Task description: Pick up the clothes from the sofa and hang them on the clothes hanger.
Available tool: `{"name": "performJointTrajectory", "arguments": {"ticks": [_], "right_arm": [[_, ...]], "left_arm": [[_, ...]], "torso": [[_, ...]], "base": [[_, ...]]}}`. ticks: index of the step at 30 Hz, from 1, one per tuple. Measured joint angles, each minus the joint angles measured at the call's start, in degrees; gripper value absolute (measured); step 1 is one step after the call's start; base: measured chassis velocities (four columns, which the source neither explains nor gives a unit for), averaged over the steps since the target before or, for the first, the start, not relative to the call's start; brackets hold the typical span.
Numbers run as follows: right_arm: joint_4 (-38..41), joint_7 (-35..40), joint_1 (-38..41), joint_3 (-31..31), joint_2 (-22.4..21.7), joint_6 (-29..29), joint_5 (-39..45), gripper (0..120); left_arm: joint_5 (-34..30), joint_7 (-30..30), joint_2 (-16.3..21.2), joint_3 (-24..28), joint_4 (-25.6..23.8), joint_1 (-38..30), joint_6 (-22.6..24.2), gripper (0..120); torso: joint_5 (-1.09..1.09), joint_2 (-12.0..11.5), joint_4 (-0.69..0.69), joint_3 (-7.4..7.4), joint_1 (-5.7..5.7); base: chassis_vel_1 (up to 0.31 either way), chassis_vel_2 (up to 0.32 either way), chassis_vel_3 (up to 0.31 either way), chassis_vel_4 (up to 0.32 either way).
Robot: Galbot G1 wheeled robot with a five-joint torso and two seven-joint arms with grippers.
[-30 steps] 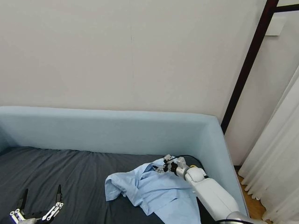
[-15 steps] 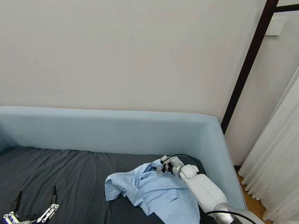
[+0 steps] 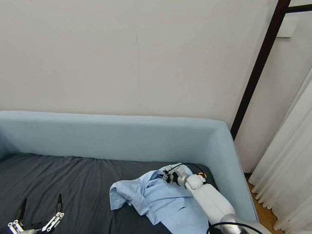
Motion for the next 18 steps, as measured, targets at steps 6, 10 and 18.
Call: {"name": "performJointTrajectory", "arguments": {"ticks": [6,10,18], "right_arm": [[0.07,1.02,-0.19,-0.05,0.26,0.33,-0.16,0],[0.86,1.01,-0.93,-0.28,-0.09,0.72,-0.17,0],[11.74,2.62,-3.15,-0.21,-4.85,2.37,2.93,0]], "left_arm": [[-0.04,0.00,0.29,0.27,0.54,-0.31,-0.11,100],[-0.12,-0.11,0.65,0.27,0.92,-0.45,-0.17,100],[-0.22,-0.27,0.95,0.52,1.13,-0.58,-0.26,100]], "torso": [[0.00,0.00,0.00,0.00,0.00],[0.01,0.00,0.01,0.00,0.00],[0.00,0.00,0.00,0.00,0.00]], "base": [[0.000,0.000,0.000,0.000],[0.000,0.000,0.000,0.000],[0.000,0.000,0.000,0.000]]}}
